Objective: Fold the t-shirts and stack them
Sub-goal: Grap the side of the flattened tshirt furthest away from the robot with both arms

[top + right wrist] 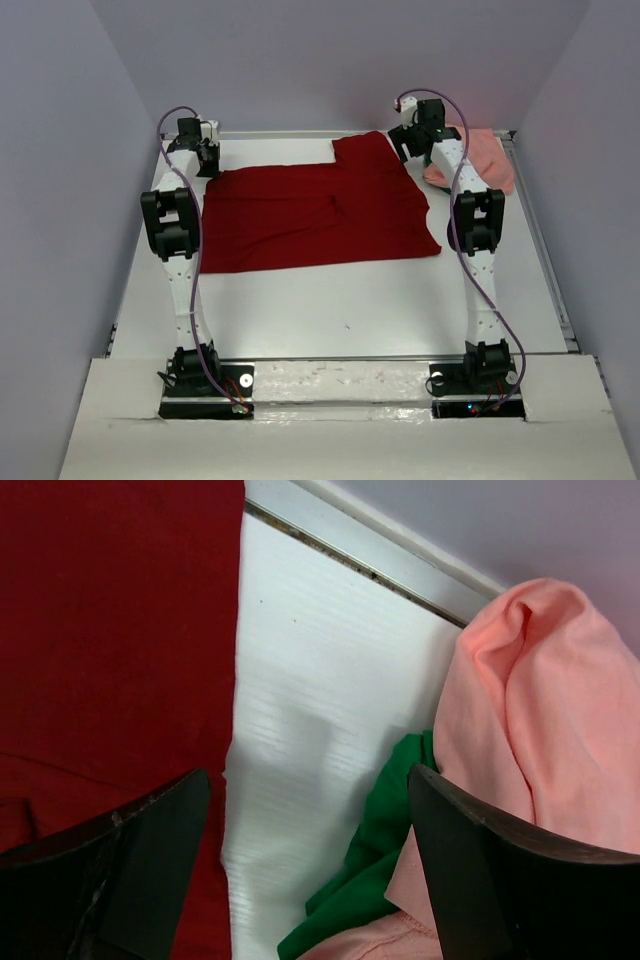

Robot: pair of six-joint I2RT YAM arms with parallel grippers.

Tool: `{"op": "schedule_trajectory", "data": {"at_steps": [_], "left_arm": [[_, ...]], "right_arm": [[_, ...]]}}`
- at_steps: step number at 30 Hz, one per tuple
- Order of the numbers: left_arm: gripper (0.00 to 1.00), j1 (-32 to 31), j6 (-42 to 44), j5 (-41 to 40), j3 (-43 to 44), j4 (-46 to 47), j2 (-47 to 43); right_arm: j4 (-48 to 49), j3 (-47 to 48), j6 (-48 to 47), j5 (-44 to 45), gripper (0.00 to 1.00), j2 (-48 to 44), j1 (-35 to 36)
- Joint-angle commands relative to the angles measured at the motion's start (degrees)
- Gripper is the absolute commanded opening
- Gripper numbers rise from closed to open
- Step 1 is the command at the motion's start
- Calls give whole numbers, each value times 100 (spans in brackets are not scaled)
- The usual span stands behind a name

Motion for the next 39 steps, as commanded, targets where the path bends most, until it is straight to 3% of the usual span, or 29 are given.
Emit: {"op": "schedule_trajectory", "data": {"at_steps": [1,22,39], "left_arm": [[0,-46,-46,84,-11,-352,-256],[0,-63,-72,67,85,-396,-291],[0,-64,-54,84,-29,-379,-379]], "right_arm": [[22,278,74,-52,85,-483,36],[-198,-627,312,-781,72,-456,141],[-348,172,171,-791,73,62,194]]}}
